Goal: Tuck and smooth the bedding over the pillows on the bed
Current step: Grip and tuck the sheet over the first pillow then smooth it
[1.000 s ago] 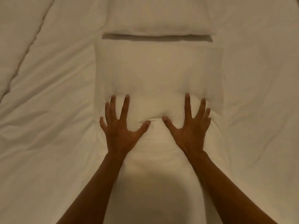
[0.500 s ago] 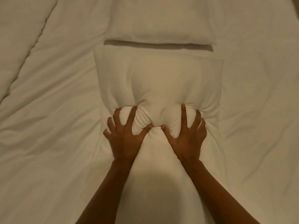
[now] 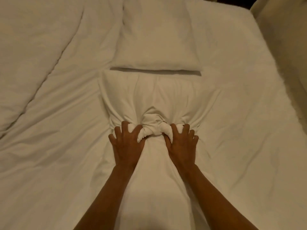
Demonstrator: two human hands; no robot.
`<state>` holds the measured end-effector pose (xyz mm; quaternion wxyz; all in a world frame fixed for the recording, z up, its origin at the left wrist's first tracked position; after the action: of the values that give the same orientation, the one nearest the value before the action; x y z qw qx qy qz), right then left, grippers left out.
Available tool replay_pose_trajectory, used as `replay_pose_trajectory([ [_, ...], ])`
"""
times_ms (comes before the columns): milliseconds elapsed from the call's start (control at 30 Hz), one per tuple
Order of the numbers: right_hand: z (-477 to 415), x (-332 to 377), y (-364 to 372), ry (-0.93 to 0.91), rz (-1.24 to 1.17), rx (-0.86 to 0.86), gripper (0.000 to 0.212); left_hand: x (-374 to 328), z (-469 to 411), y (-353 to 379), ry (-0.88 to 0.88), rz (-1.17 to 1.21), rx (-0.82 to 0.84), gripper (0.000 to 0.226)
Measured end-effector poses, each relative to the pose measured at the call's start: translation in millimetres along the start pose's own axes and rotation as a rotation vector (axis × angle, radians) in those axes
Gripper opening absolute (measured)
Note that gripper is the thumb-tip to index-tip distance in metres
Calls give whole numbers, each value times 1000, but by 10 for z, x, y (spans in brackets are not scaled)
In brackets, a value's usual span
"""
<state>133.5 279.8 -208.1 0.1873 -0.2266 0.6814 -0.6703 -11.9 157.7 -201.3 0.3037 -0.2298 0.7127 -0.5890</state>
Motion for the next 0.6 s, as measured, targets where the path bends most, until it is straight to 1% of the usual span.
replay_pose_trajectory([
  [100, 82, 6, -271, -1, -46, 57, 43, -53, 91, -370, -18, 52, -33, 19],
  [233, 361, 153, -973, -23, -95, 91, 41, -20, 395, -1129, -84, 117, 42, 18],
  [367, 886, 413, -1821, -129, -155, 155, 42, 218, 933, -2088, -143, 134, 98, 20],
  [500, 1460, 843, -2710, -220, -186, 164, 43, 583, 1490, -3072, -192, 120, 38, 19],
  [600, 1817, 1249, -3208, -264, -170, 159, 47, 945, 1783, -3646, -231, 66, -10, 21],
])
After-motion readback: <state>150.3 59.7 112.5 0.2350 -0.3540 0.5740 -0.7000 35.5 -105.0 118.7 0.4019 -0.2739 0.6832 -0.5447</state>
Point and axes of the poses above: each hand's wrist, its own z-axis away from the middle knuckle, its own y-axis out of the palm, x = y × z, the point moved 7 cm from there along -z, towards the middle knuckle, and after that the axes turned 5 degrees about x, right-handed, at the moved point
